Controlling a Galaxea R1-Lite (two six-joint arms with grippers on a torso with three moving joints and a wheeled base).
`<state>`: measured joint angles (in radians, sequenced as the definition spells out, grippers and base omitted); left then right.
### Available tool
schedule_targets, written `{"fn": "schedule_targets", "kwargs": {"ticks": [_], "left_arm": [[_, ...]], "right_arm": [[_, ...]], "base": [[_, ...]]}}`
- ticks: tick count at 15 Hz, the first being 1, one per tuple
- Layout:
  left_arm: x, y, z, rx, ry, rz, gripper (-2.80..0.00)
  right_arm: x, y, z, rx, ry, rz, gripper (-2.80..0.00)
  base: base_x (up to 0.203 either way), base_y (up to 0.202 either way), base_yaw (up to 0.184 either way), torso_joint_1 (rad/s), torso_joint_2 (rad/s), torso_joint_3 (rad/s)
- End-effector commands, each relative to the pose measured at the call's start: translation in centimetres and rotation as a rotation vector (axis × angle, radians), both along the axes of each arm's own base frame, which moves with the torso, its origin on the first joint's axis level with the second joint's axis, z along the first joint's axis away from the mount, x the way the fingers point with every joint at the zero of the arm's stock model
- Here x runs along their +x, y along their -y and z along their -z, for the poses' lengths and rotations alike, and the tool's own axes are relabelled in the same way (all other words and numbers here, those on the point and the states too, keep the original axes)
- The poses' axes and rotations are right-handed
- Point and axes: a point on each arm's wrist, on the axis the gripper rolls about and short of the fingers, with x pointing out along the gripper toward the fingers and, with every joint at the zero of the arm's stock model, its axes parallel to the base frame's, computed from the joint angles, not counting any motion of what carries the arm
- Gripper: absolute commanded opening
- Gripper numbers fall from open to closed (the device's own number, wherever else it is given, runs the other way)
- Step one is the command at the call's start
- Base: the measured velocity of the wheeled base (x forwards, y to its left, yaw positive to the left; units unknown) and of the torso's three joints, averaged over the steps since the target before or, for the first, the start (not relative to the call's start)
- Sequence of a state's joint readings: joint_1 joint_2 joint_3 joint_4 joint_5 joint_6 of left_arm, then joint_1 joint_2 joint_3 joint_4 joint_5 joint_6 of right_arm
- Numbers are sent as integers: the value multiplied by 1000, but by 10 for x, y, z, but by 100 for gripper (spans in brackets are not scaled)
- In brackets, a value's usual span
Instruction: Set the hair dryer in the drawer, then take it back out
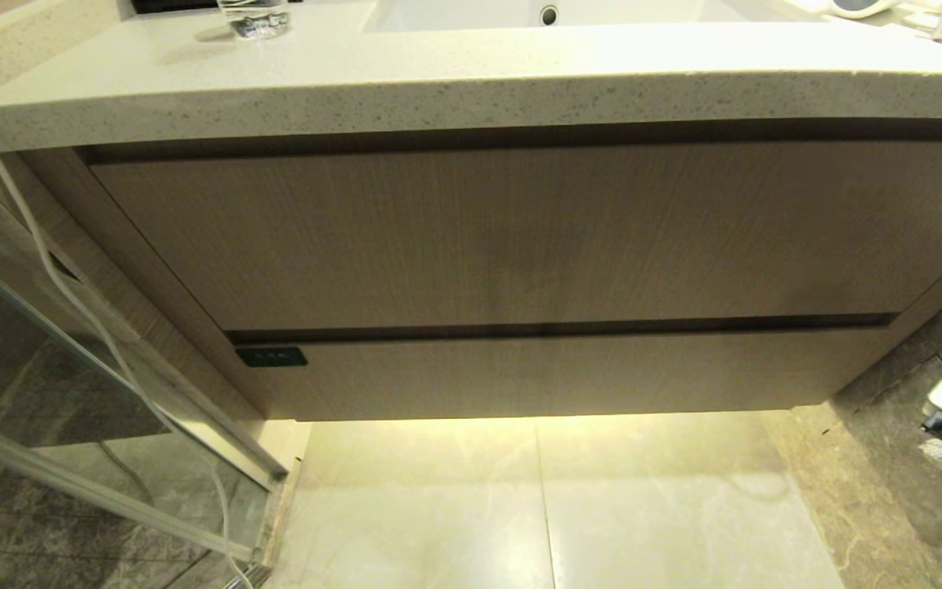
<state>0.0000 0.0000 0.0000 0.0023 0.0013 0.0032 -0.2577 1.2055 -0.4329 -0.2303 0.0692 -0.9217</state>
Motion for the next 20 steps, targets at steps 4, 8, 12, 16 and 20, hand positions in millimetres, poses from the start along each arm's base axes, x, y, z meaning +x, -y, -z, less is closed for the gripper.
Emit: {"fn": "schedule_targets", "kwargs": {"ticks": [4,8,12,16,20], "left_arm": [[0,0,0,0,1,0,-280],[0,0,0,-1,1,-1,-280],[0,0,0,0,1,0,-280],[0,0,0,-1,1,0,-280],[0,0,0,-2,1,0,-280]], "right_arm": [[-107,-32,-12,216,357,64,-280],[-158,-36,40,401,503,182,-280],[-176,-39,74,587,574,42,-280],[-177,-39,78,702,632,16,-280],[-176,-39,83,776,587,55,-280]], "base": [[0,0,0,0,0,0],[0,0,0,0,0,0],[0,0,0,0,0,0],[0,0,0,0,0,0],[0,0,0,0,0,0]]}}
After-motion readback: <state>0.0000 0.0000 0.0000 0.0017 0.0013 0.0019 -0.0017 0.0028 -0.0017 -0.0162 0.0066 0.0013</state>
